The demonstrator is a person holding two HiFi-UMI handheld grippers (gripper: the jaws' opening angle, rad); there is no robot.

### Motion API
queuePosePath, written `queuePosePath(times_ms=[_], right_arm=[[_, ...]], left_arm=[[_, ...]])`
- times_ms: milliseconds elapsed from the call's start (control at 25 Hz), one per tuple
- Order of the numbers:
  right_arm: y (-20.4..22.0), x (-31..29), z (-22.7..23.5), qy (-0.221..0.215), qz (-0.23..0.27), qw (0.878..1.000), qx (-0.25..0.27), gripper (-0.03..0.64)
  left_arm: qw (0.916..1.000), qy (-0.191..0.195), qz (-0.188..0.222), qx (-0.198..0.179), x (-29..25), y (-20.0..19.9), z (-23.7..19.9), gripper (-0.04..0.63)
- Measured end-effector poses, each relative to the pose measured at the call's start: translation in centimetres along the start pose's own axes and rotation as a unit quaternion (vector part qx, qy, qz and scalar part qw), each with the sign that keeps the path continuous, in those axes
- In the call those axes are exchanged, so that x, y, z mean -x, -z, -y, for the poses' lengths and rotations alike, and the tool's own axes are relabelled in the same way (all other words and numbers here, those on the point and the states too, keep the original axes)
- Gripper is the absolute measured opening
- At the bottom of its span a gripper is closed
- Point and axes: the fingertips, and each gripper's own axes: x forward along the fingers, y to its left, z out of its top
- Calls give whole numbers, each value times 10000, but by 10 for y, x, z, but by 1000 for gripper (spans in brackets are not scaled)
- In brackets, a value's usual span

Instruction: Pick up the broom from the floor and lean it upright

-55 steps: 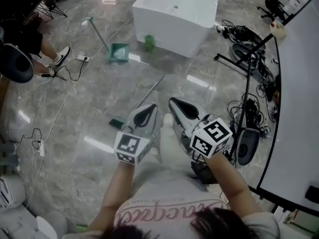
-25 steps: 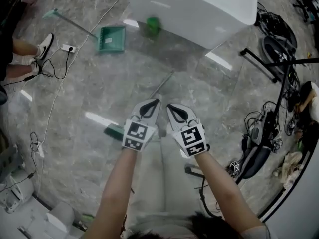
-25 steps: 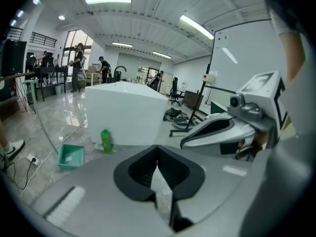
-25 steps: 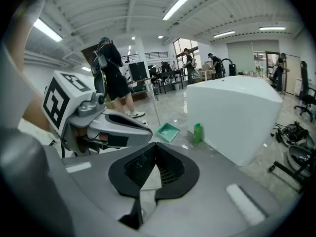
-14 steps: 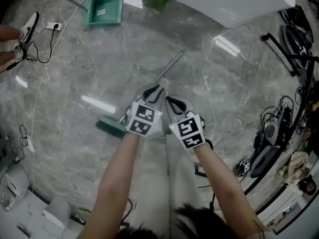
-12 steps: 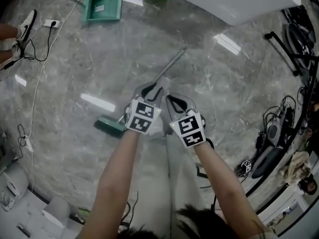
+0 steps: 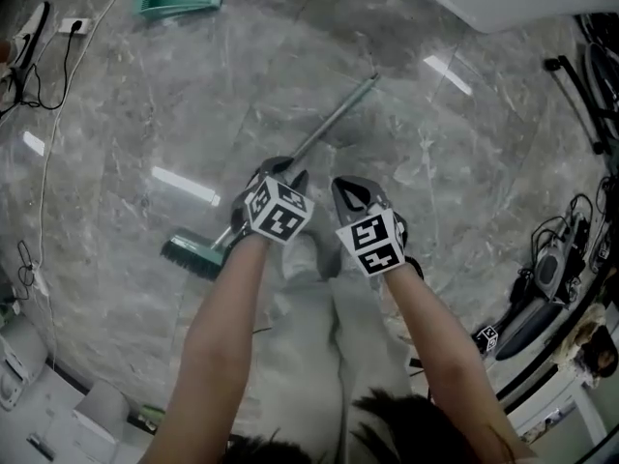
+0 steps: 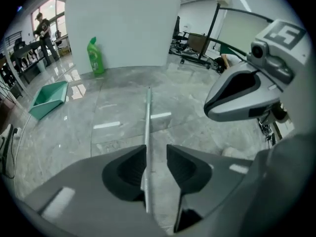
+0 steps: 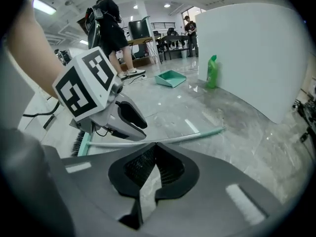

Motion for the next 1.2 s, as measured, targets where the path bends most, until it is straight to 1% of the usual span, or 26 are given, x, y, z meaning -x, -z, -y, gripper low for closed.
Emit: queuePosePath(times_ms=[160, 280, 440, 560, 640, 720, 840, 1000, 1200], right_arm=[[7, -31, 0, -195, -182, 9992, 291, 2], [8, -49, 4, -246, -240, 9987, 368, 2], [9, -61, 14, -188, -264, 9988, 364, 2], [14, -66, 21, -140, -320, 9991, 253, 2], [18, -68, 24, -133, -386, 9987, 290, 2], [19, -70, 28, -130, -427, 9983, 388, 2], [19, -72, 35, -100, -417, 9981, 450, 2], [17, -69, 40, -24, -403, 9986, 347, 2], [3, -52, 39, -33, -319, 9988, 378, 2]], left_arm=[[9996, -18, -280, -51, -31, 14, -9, 124], [9990, -22, -438, -65, -49, 22, -14, 124], [9987, 63, -506, 69, -66, 25, -14, 123], [9982, -42, -602, -60, -75, 28, -17, 113], [9977, -65, -657, -118, -80, 29, -18, 90], [9975, -42, -692, -145, -82, 29, -17, 89], [9977, -16, -671, -130, -83, 28, -18, 84], [9979, 117, -644, -2, -79, 28, -17, 81], [9993, 79, -364, 50, -54, 13, -20, 80]])
